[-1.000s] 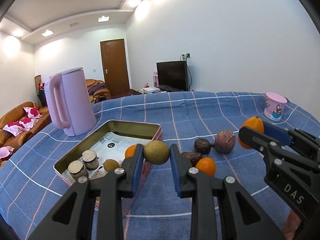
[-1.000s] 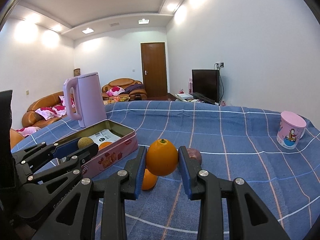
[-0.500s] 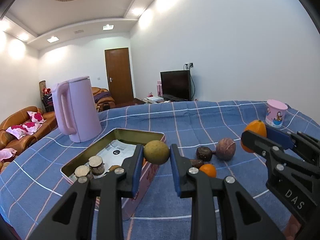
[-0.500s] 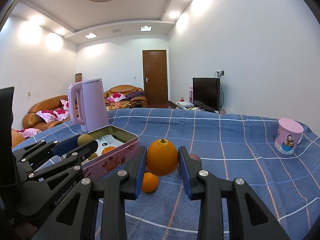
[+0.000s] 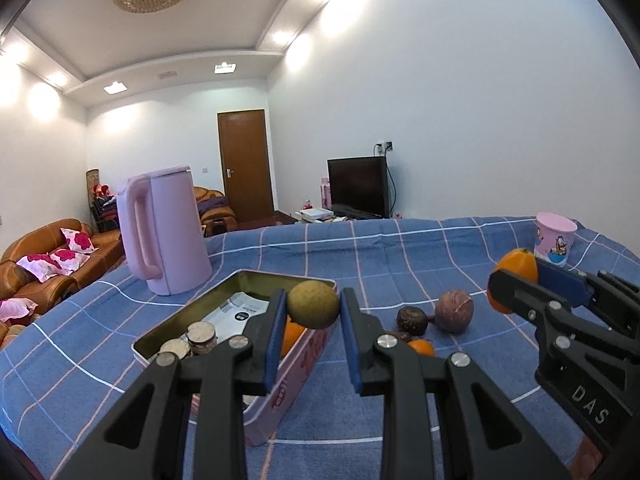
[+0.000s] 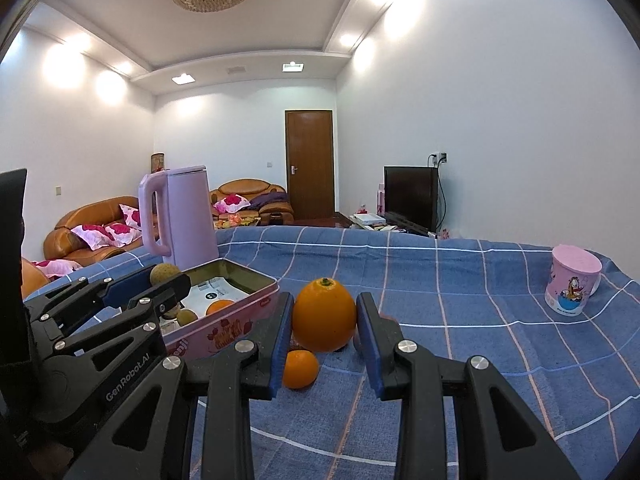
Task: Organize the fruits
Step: 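Carry the greenish fruit in the left tool while the right tool carries the orange over the tin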
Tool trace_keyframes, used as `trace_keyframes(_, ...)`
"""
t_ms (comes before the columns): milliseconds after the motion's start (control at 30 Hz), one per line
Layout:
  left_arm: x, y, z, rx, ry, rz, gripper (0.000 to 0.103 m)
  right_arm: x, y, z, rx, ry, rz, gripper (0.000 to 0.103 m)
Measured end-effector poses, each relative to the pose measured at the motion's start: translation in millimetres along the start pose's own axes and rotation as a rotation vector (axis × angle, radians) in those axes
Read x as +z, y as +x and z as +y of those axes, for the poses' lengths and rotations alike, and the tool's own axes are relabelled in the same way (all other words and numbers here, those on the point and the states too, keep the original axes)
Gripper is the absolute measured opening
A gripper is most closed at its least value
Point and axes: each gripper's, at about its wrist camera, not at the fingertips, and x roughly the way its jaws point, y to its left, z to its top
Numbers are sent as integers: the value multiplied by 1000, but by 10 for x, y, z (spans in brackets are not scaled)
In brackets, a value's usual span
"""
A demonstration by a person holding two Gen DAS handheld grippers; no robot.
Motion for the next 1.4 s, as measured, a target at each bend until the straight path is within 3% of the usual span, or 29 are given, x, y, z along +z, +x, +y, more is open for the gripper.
trace_keyframes(500,13,84,149,43,-20,36,28,43,100,56,2,-19,35,34)
trace_keyframes(1400,-19,580,1029,175,-96,198,28,413,771,736,148,-113,94,34)
